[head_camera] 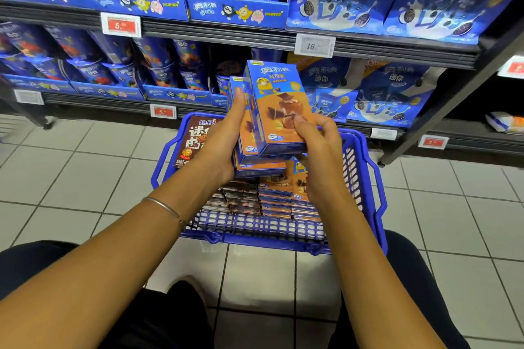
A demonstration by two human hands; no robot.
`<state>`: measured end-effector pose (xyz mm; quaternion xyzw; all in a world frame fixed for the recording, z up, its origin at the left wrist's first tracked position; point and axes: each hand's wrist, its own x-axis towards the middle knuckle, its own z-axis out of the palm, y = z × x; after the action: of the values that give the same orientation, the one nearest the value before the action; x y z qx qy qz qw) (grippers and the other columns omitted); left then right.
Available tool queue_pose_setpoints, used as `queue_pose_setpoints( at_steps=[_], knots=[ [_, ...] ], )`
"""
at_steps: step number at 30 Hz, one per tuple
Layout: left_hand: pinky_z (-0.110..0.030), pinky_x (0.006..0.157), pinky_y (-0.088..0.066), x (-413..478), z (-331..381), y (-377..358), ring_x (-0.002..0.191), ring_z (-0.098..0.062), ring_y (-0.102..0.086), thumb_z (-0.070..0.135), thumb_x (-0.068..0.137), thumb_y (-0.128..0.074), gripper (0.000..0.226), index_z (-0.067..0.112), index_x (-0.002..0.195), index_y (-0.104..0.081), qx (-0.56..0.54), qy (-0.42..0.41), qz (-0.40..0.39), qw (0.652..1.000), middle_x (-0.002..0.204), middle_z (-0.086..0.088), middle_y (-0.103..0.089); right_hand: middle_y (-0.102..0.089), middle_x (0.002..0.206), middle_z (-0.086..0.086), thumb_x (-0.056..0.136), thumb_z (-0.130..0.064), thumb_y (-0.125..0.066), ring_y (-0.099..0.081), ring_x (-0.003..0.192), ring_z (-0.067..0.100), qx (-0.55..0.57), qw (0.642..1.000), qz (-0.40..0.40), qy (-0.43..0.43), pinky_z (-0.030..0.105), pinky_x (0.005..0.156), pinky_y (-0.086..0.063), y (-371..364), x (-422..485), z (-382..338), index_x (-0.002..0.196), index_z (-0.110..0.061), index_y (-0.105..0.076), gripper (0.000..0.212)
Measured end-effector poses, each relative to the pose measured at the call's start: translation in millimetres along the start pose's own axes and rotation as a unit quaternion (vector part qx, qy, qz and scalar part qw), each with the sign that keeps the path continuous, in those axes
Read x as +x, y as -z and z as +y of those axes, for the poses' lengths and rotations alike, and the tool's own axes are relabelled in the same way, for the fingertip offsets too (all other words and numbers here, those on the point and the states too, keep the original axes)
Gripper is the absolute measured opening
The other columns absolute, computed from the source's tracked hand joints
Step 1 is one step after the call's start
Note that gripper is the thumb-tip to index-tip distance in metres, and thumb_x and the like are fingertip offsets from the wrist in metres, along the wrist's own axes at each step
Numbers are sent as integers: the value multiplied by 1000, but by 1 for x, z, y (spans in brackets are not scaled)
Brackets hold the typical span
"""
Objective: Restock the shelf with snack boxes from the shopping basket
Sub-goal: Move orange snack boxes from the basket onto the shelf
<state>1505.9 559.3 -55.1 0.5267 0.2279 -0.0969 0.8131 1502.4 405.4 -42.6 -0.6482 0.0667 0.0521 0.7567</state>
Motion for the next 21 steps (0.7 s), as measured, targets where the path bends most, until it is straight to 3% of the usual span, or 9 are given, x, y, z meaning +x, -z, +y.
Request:
queue_pose_setpoints(
  at_steps=[3, 5, 7, 11, 14, 16, 18, 20, 21],
  knots=[
    [-62, 102, -54, 2, 1, 0, 113, -39, -73, 89, 79, -44, 90, 23, 133, -71, -13, -2, -4, 1000, 126, -16, -74, -70, 114, 11, 79, -44, -71, -70, 103, 27, -23, 999, -26, -7, 51, 91, -55, -5, -6, -2, 116, -22, -58, 45],
    [-62, 93, -59, 3, 0, 0, 114, -40, -73, 88, 85, -38, 87, 24, 135, -70, -45, 1, -25, 999, 128, -17, -73, -72, 113, 1, 79, -48, -71, -72, 98, 15, -33, 998, -47, 7, 36, 79, -57, -5, -7, -3, 115, -25, -59, 44],
    [-59, 84, -62, 2, -1, 0, 115, -40, -72, 88, 88, -33, 88, 23, 135, -69, -75, 14, -53, 996, 129, -16, -73, -73, 98, -15, 85, -54, -64, -71, 88, 1, -25, 998, -59, 18, 21, 71, -55, -1, -3, -3, 109, -30, -63, 34],
    [-58, 81, -62, 1, 1, 0, 113, -38, -73, 88, 87, -35, 85, 25, 131, -72, -95, 17, -59, 994, 127, -13, -75, -72, 113, -2, 100, -55, -52, -68, 103, 12, -2, 999, 24, -36, 35, 87, -56, 20, 21, 18, 116, -21, -66, 40],
    [-65, 89, -59, 2, 3, 2, 114, -38, -73, 88, 88, -34, 85, 26, 133, -71, -91, 11, -55, 994, 127, -12, -75, -55, 76, -2, 101, -37, -59, -52, 67, 11, -108, 987, 105, -56, 30, 61, -43, 44, 41, 59, 78, -22, -52, 28],
    [-69, 98, -54, 3, 4, 4, 118, -38, -71, 88, 89, -33, 87, 24, 137, -68, -89, 7, -56, 994, 130, -12, -74, -48, 71, 1, 98, -28, -63, -47, 62, 16, -187, 968, 134, -103, 31, 55, -37, 64, 50, 90, 71, -24, -41, 36],
    [-69, 100, -53, 3, 4, 5, 118, -38, -71, 87, 90, -34, 85, 23, 133, -70, -88, 3, -54, 995, 130, -12, -74, -62, 97, 10, 93, -31, -67, -60, 88, 27, -270, 937, 146, -167, 42, 73, -55, 80, 50, 114, 91, -17, -60, 15],
    [-67, 96, -55, 2, 3, 6, 116, -37, -72, 86, 90, -36, 80, 24, 121, -76, -87, 0, -49, 995, 127, -12, -75, -59, 126, 16, 91, -35, -69, -57, 117, 35, -375, 894, 140, -204, 50, 99, -51, 91, 47, 134, 126, -9, -59, 45],
    [-66, 94, -57, 2, 2, 6, 114, -37, -73, 86, 90, -36, 79, 24, 117, -77, -86, 1, -47, 995, 126, -12, -75, -55, 134, 18, 91, -36, -67, -52, 125, 37, -425, 875, 132, -192, 49, 105, -47, 92, 45, 138, 132, -6, -54, 52]
  ],
)
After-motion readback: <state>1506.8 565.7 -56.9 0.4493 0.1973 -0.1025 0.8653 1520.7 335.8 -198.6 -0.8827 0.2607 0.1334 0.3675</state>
